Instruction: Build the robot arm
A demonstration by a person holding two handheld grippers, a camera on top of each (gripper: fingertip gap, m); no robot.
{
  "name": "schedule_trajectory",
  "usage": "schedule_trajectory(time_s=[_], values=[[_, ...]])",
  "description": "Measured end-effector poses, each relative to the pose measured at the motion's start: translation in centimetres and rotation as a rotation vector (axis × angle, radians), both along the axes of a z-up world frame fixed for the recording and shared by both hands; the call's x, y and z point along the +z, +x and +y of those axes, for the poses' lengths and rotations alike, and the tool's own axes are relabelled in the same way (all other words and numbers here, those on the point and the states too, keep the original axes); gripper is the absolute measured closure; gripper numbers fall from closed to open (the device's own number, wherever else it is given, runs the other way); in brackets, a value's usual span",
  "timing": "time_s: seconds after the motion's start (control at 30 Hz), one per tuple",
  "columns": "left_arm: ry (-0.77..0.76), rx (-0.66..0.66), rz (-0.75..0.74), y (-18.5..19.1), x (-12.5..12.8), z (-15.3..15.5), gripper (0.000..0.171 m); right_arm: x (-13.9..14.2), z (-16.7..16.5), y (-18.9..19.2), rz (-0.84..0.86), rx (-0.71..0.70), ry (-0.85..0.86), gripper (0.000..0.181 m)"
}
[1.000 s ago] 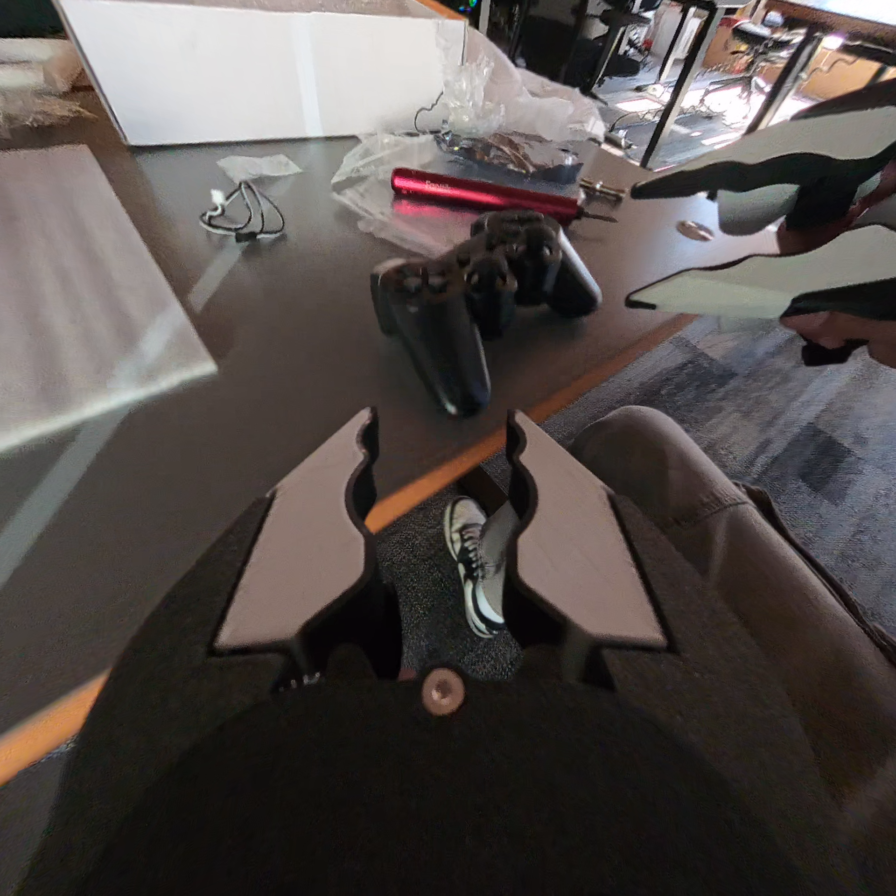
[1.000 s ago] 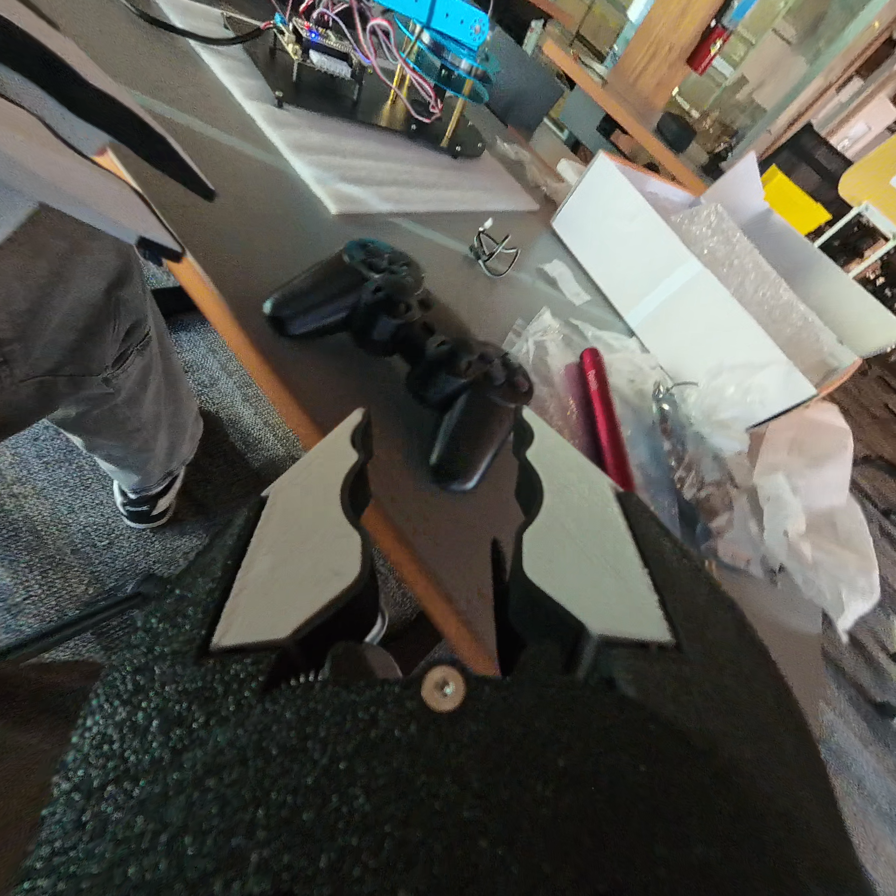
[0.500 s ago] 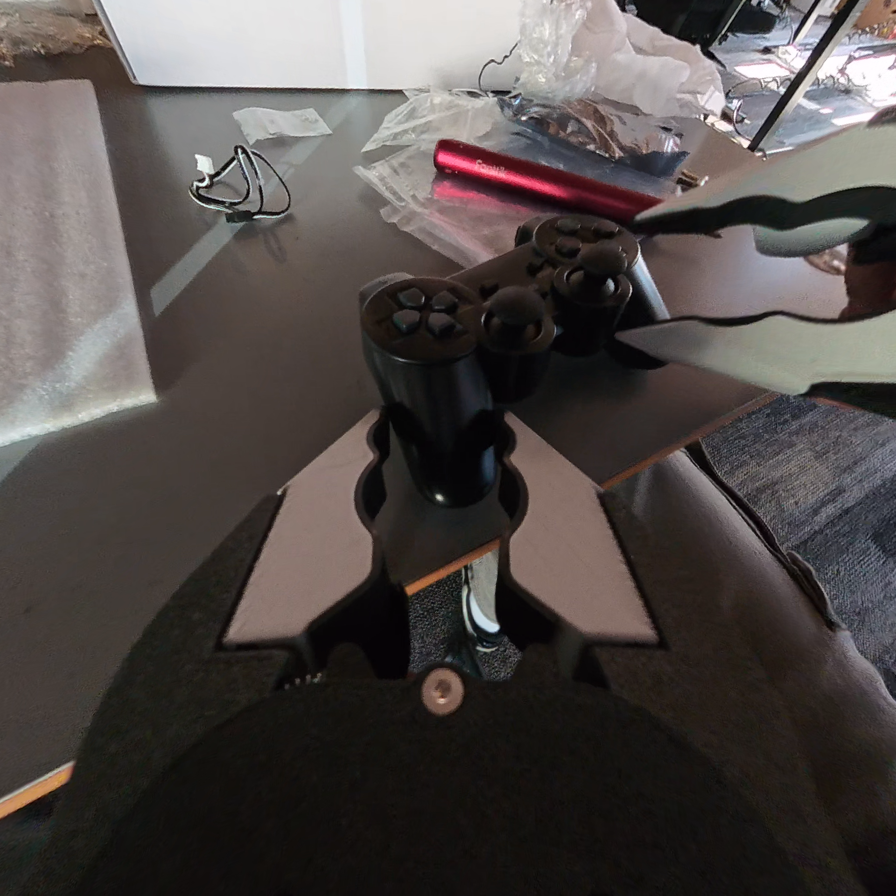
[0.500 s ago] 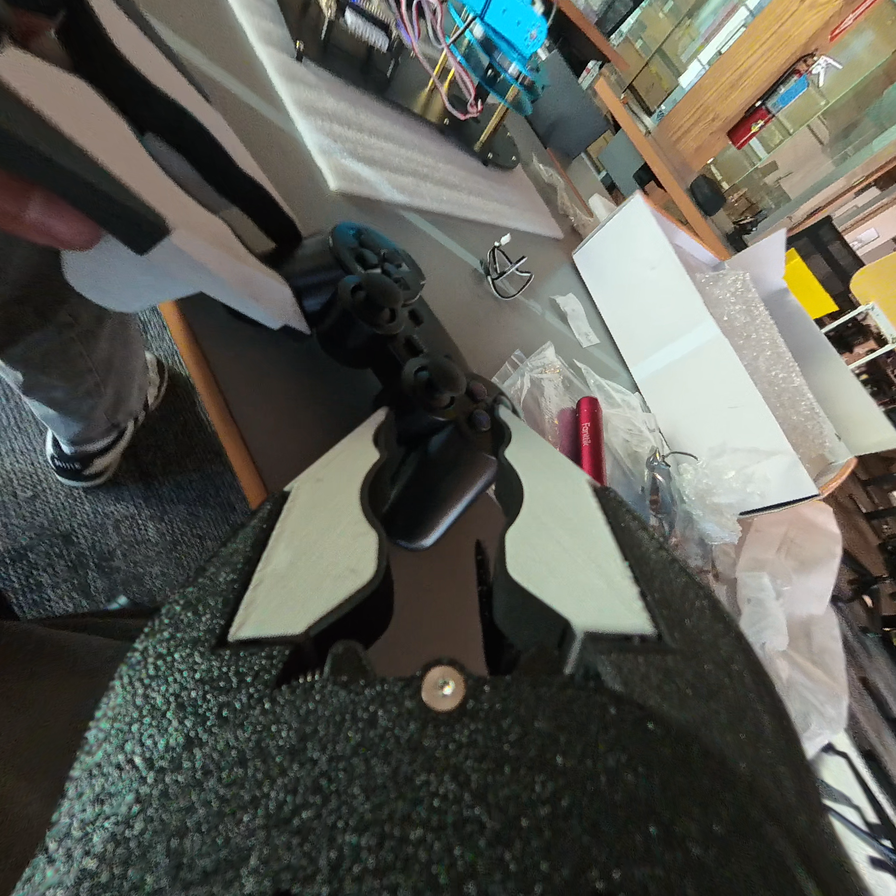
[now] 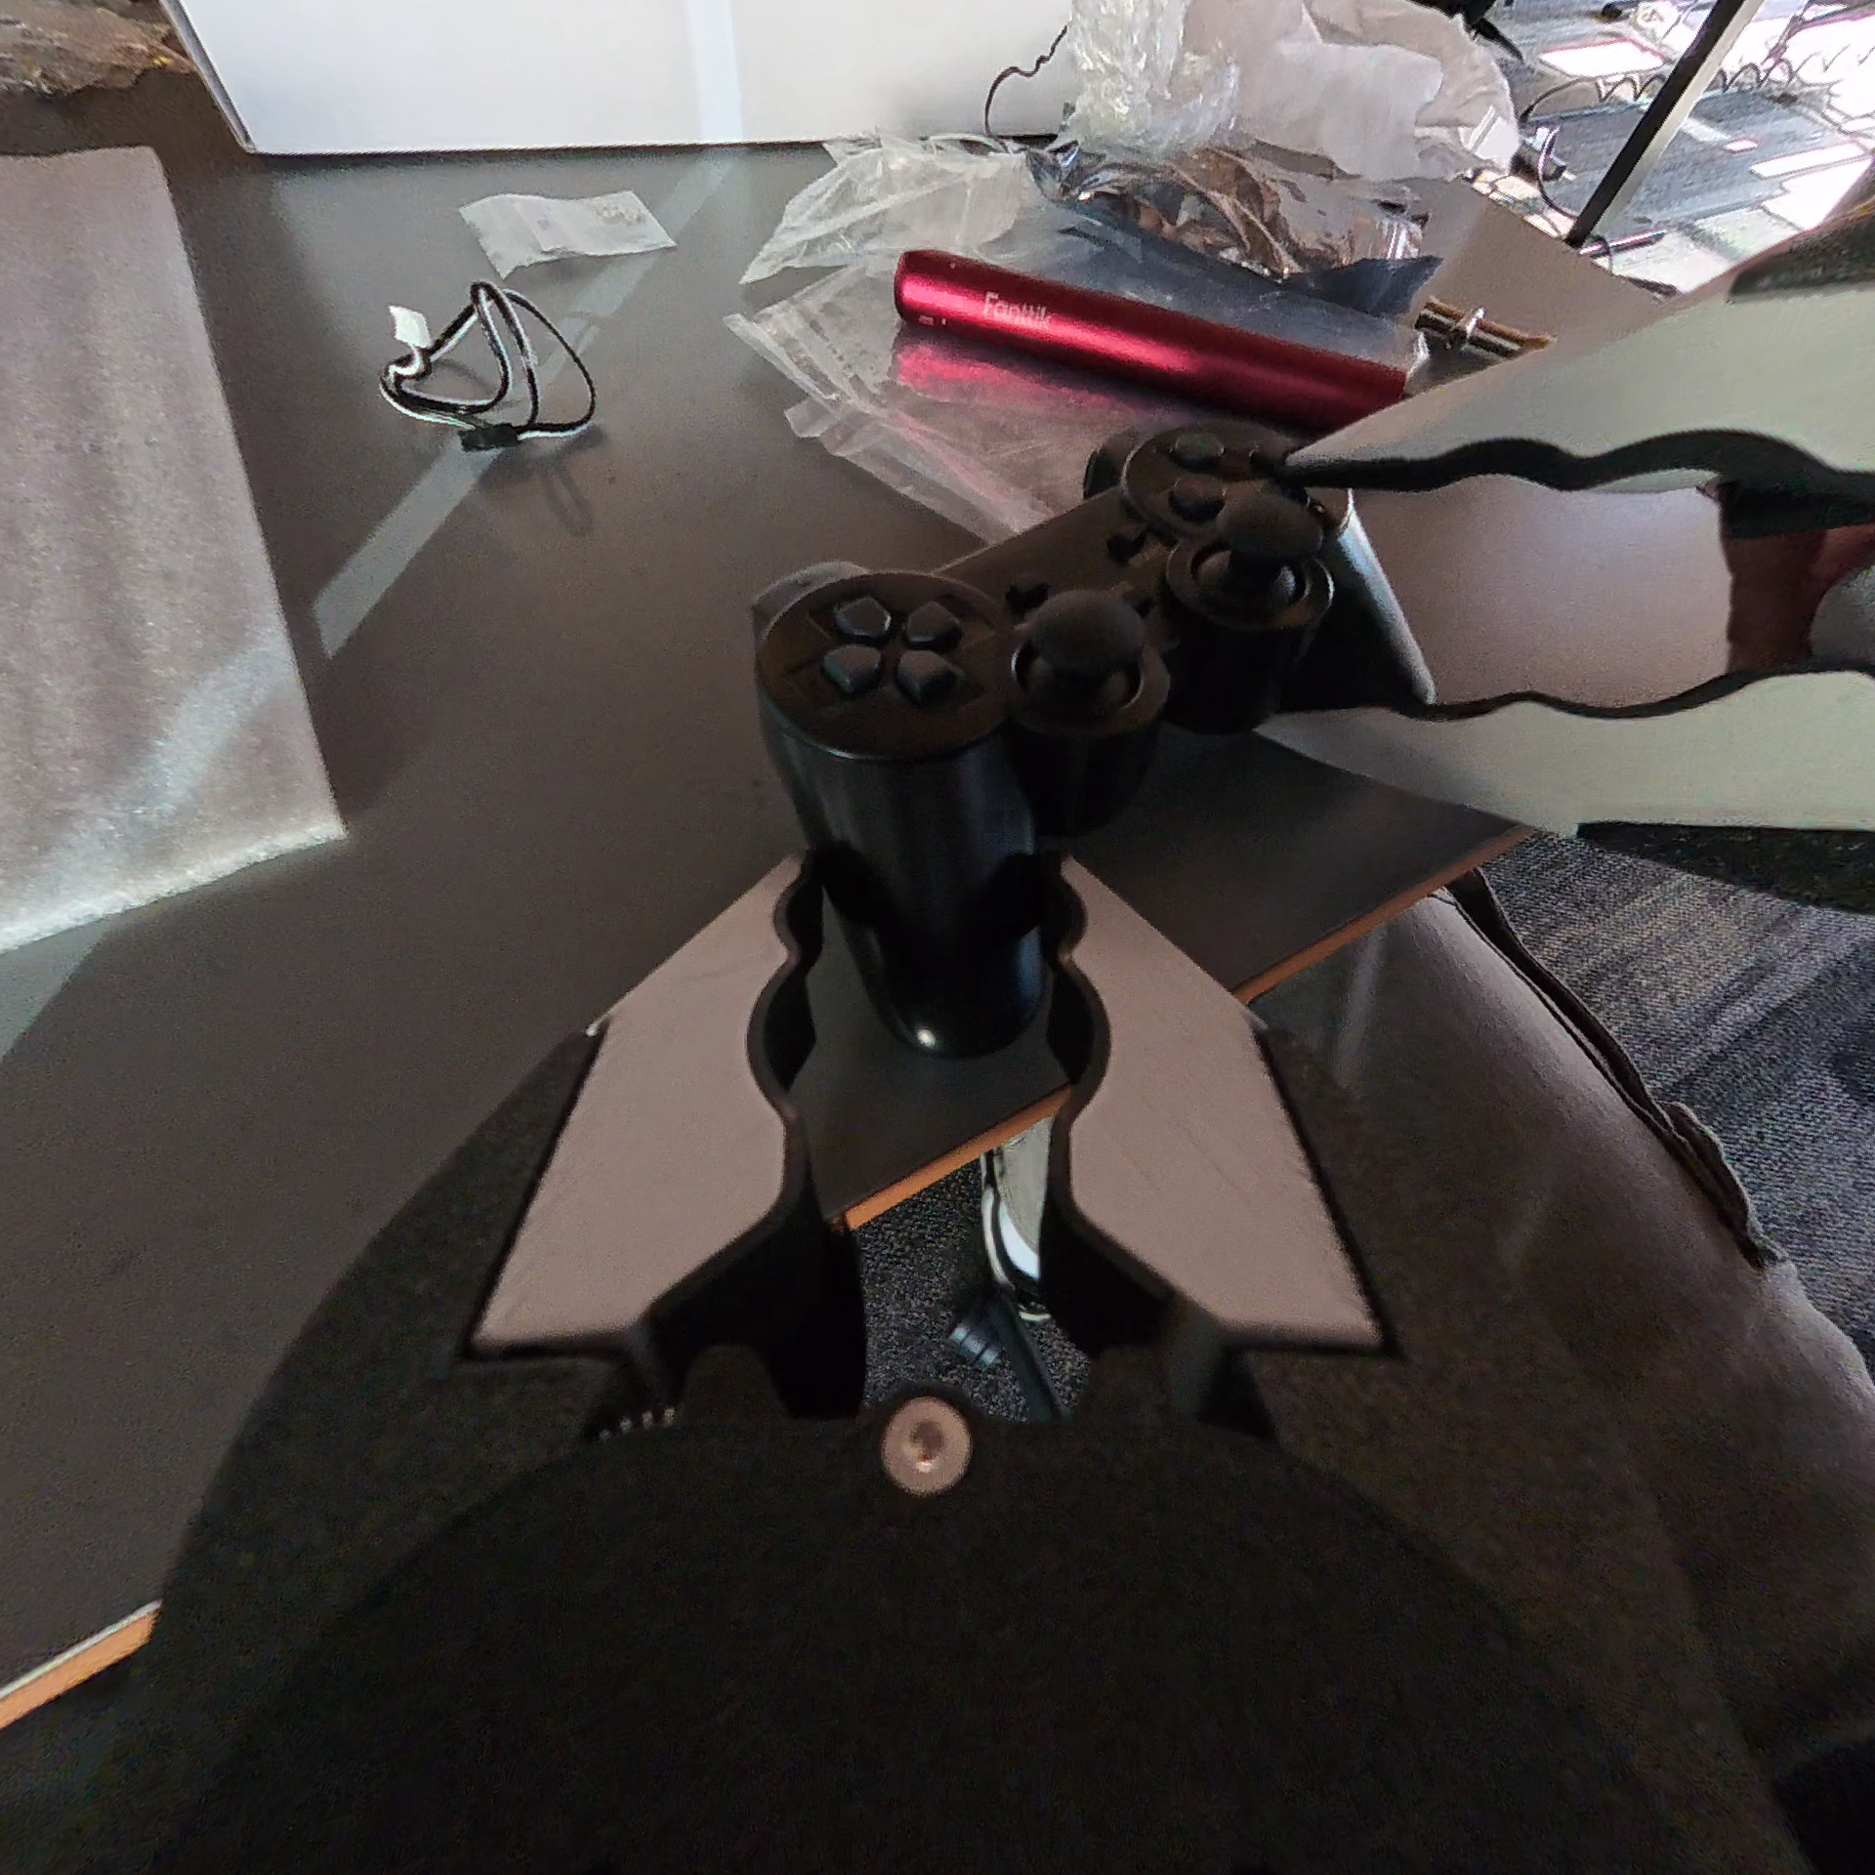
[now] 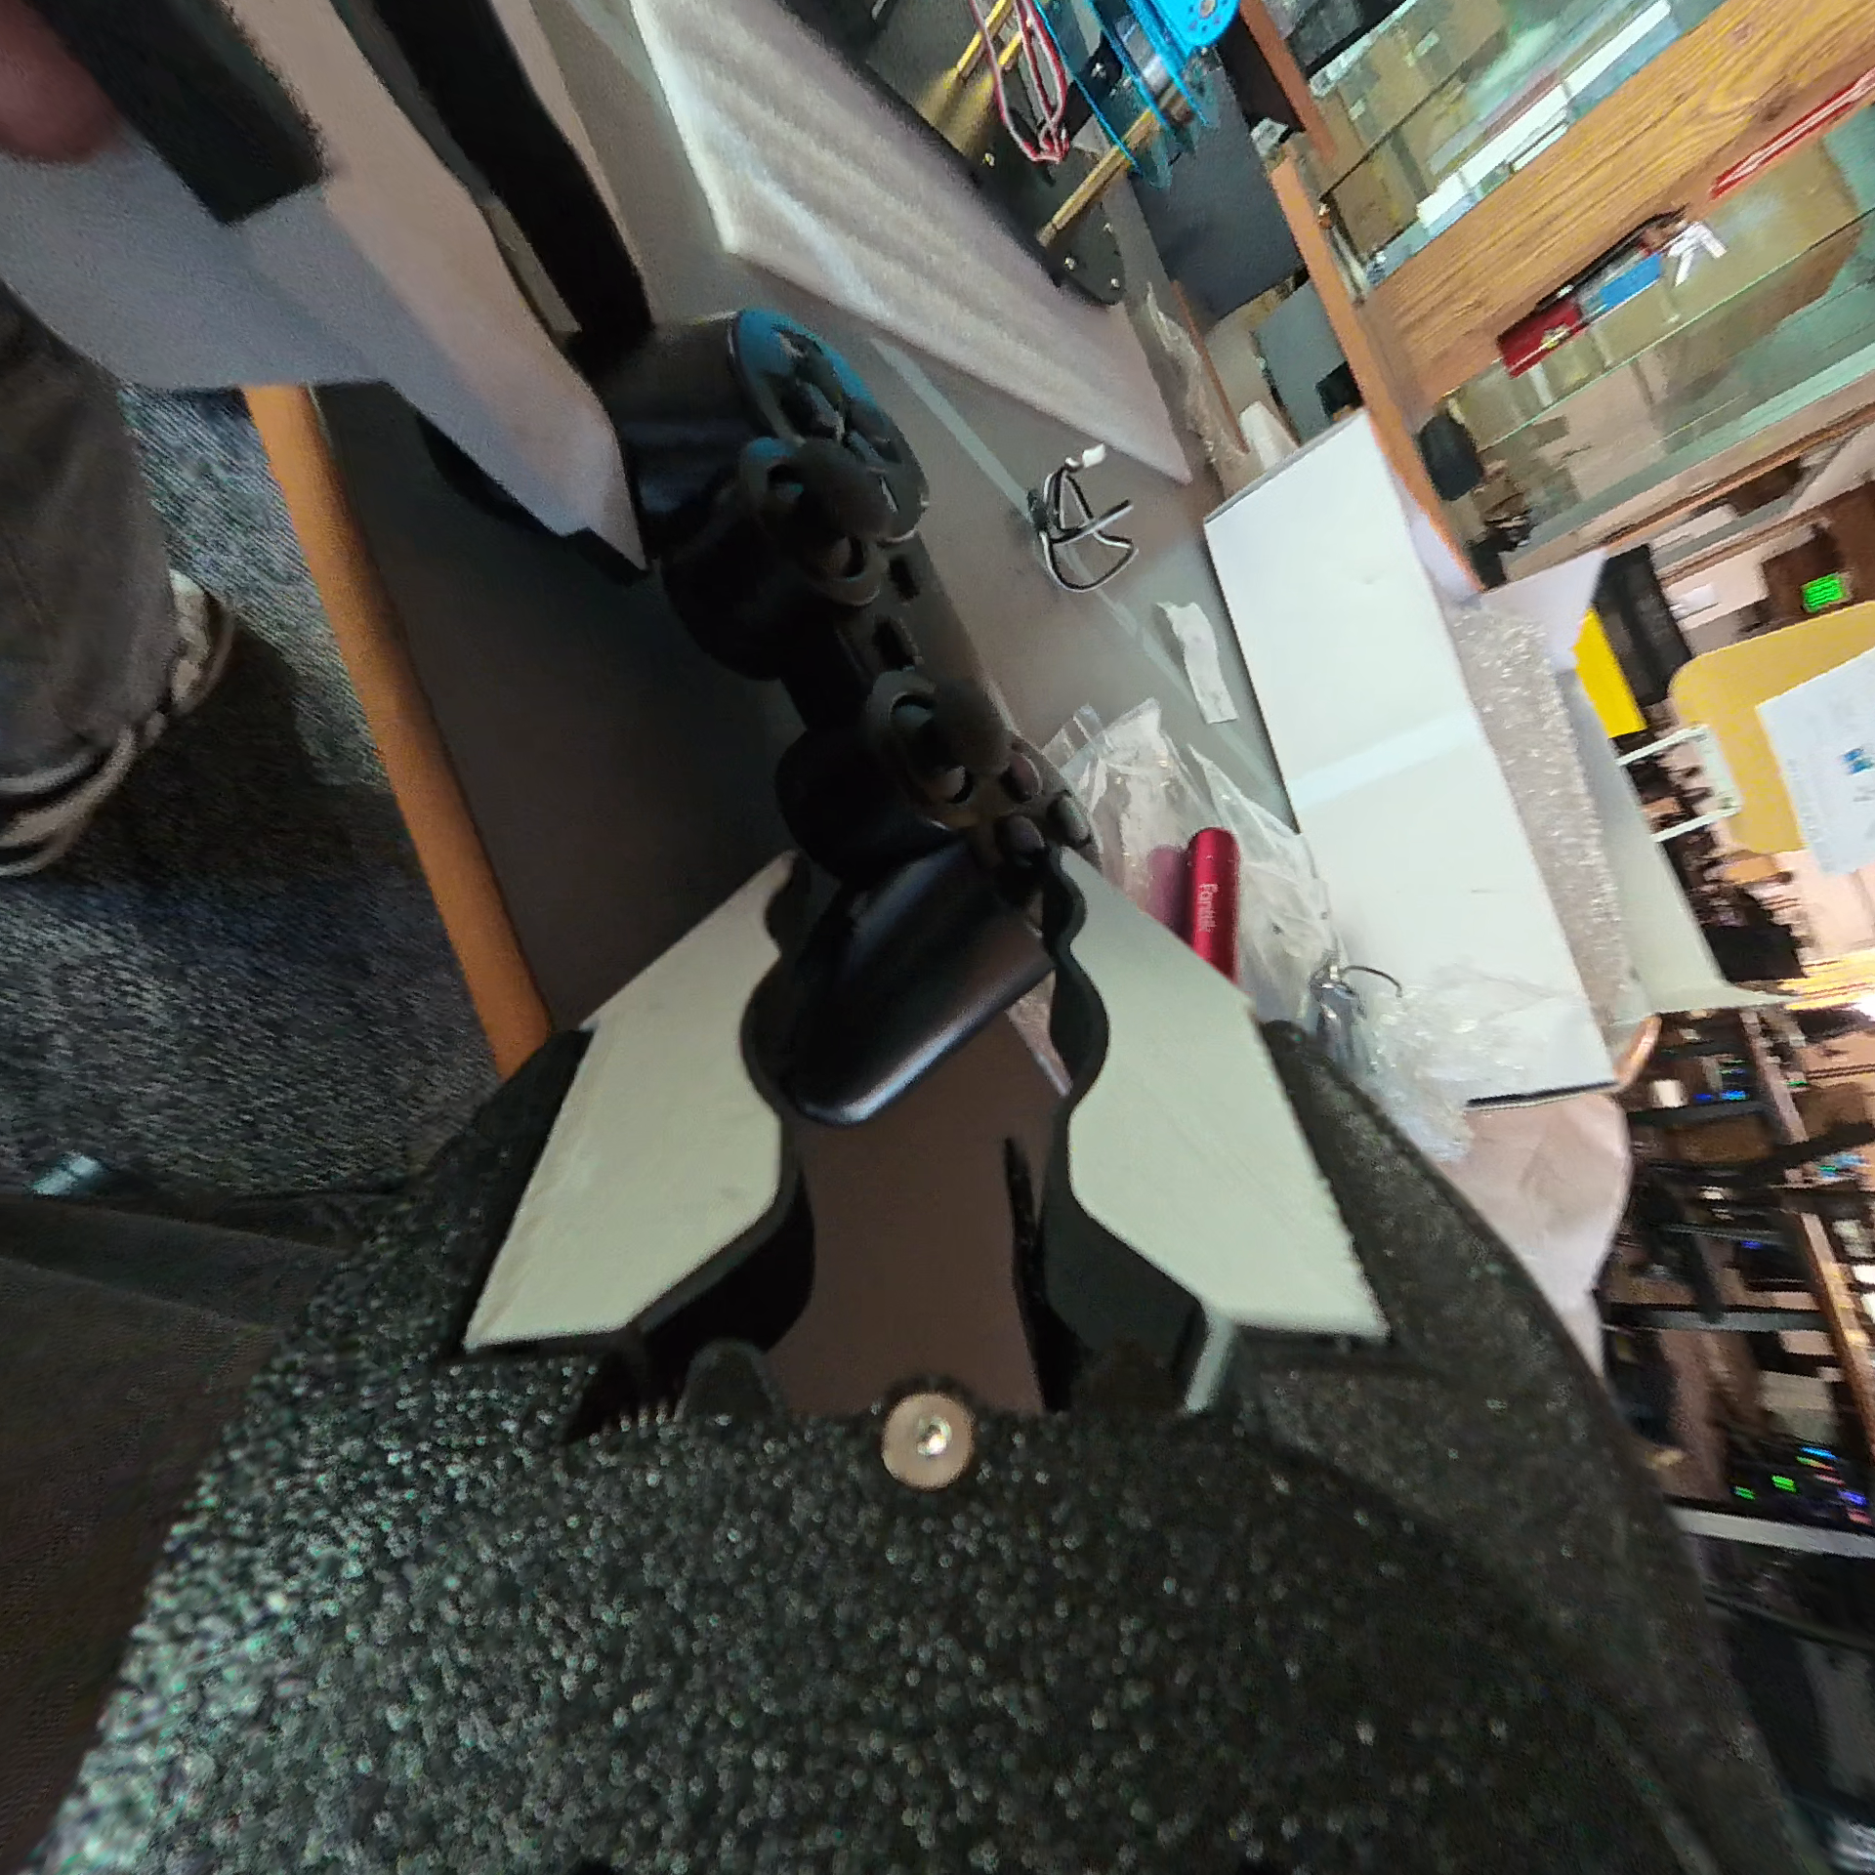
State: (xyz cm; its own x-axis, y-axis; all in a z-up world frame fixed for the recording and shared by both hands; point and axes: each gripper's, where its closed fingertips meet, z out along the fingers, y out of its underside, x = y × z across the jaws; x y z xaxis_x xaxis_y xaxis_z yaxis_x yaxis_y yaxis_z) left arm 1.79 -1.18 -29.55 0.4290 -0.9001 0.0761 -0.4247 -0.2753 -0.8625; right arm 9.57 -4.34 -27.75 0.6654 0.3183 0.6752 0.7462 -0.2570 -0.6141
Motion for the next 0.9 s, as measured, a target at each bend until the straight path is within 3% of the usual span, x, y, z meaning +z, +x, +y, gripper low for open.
schedule_trajectory(time_s=[0.4, 0.67, 0.9], values=[[-0.017, -0.005, -0.006, 0.03, 0.0, -0.05, 0.13, -0.23, 0.22, 0.06, -0.11, -0.016, 0.012, 0.138], [-0.027, -0.014, -0.008, 0.01, -0.02, 0.0, 0.129, 0.16, -0.13, -0.21, -0.001, -0.01, -0.003, 0.133], [-0.029, -0.015, -0.004, -0.03, -0.04, 0.01, 0.13, 0.29, -0.25, -0.65, -0.037, 0.022, -0.009, 0.134]])
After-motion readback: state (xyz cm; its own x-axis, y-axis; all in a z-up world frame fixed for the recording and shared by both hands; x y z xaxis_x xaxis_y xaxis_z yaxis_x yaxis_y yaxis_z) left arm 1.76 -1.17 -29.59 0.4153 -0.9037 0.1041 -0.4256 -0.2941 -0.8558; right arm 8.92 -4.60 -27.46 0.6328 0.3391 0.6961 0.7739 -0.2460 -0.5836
